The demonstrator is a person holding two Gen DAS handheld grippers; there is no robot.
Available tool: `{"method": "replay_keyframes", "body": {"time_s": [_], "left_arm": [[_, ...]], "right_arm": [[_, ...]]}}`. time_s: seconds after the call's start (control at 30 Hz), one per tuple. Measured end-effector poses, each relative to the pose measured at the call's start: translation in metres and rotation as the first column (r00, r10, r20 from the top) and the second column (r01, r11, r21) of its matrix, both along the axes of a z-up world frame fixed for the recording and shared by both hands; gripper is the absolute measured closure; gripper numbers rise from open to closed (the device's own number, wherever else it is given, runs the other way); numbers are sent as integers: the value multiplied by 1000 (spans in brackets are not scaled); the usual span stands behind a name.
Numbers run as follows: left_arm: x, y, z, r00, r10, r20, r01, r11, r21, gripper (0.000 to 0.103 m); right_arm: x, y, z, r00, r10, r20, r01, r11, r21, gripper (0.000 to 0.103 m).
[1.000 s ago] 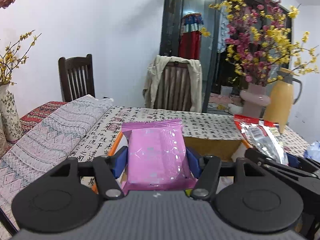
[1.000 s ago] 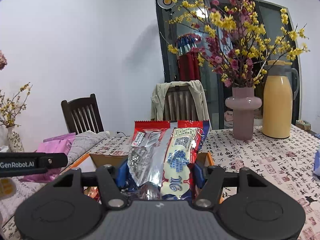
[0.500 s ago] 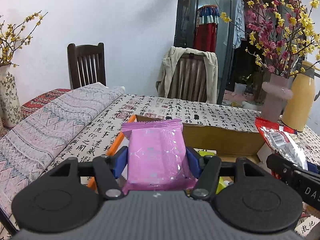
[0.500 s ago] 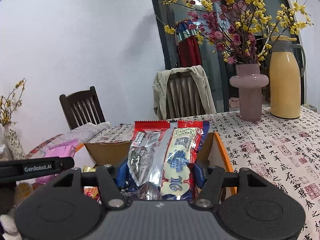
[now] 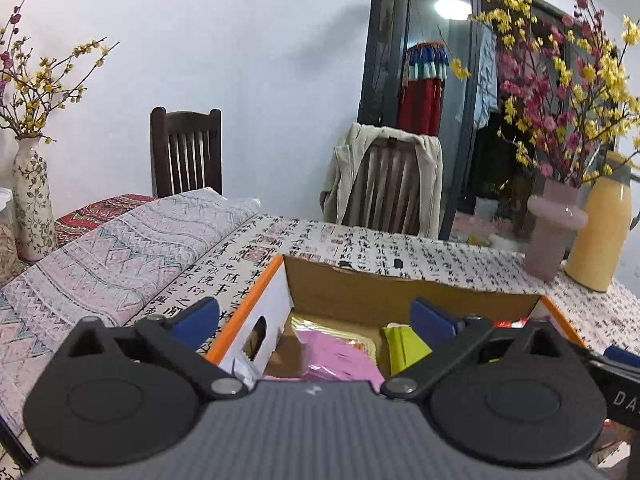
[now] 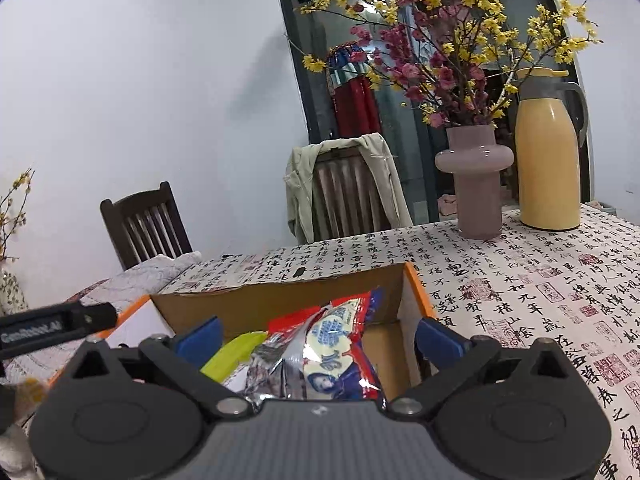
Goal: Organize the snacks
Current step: 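Open both tools over the box to drop the packets inside, then withdraw both tools from the box toward the white packets on the table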
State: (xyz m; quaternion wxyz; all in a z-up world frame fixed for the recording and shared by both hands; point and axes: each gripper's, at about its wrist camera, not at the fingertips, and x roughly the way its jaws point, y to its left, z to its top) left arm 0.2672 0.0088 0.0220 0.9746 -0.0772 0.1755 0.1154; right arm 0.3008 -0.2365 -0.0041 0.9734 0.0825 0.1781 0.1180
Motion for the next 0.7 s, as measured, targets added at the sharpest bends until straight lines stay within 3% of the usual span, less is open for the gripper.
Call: {"method": "replay_keyframes", "body": {"time_s": [0.3, 0.43, 0.7], "left_arm": [[-7, 9, 14, 999, 46, -11, -46, 998, -34, 0], [-33, 14, 35, 1000, -2, 6, 3, 997, -74, 0], [-86, 10, 34, 997, -74, -1, 74, 997, -35, 0]], "right_arm": [[-6, -2, 5, 999, -23, 22, 23, 1000, 1, 0], [-30, -5, 22, 998, -16, 64, 17, 1000, -15, 0], [-87, -19, 15, 998, 17, 53, -13, 997, -74, 0]]}}
